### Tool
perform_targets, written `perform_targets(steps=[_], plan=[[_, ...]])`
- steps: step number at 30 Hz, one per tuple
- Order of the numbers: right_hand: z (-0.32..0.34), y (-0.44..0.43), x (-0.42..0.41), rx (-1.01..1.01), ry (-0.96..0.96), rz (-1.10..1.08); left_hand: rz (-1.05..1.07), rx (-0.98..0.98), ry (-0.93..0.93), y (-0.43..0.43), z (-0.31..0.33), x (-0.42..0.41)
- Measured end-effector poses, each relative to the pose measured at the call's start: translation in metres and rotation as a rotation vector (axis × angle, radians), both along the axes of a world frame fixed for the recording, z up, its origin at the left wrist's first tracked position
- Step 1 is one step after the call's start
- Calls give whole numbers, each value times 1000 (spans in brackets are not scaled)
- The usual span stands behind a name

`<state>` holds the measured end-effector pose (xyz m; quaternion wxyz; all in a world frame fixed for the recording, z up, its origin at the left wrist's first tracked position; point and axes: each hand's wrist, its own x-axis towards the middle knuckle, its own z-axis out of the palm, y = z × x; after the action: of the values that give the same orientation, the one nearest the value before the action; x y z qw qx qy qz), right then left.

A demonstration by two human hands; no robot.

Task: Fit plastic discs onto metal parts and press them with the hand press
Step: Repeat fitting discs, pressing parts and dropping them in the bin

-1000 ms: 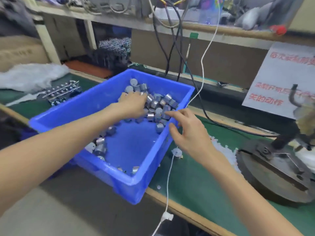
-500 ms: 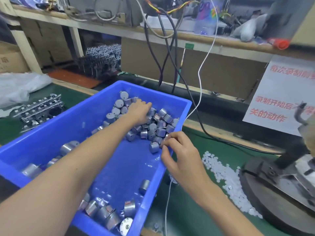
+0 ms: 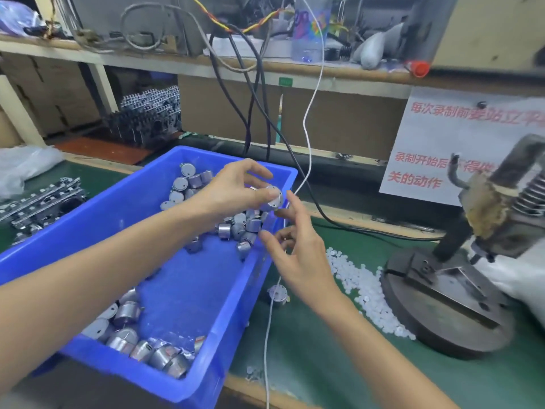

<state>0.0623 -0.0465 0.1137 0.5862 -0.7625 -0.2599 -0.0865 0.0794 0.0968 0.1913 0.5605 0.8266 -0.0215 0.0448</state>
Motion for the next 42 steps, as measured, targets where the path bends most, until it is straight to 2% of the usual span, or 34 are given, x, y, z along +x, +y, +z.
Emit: perform_targets(steps=[4, 7, 10, 14, 15, 18, 23, 29, 31, 34, 38, 42], plan=[[6, -38, 1, 141, -55, -132, -70, -122, 94, -61, 2, -12], [-2, -85, 4, 60, -2, -218, -118, -88, 181, -105, -9, -5], [-26, -132, -3, 4, 92, -277, -217, 131, 200, -143, -28, 7], [-71, -176, -27, 18, 295, -333, -353, 668, 230, -163, -70, 17], [-81, -182, -34, 49, 344, -331, -365, 732, 259, -163, -84, 15], [-104, -191, -50, 117, 446, -327, -284, 651, 314, -165, -129, 2], [-114, -193, -54, 70, 419, -278, -136, 572, 145, -168, -157, -13], [-114, -199, -57, 91, 412, -295, -290, 422, -29, -173, -168, -39], [-114, -202, -58, 68, 391, -275, -260, 458, -90, -176, -176, -46], [-114, -204, -58, -7, 349, -214, -158, 398, -134, -177, -184, -51], [-117, -203, -58, -26, 342, -262, -117, 334, -169, -177, -190, -50], [-119, -199, -58, -150, 191, -303, -64, 253, -168, -175, -192, -50]])
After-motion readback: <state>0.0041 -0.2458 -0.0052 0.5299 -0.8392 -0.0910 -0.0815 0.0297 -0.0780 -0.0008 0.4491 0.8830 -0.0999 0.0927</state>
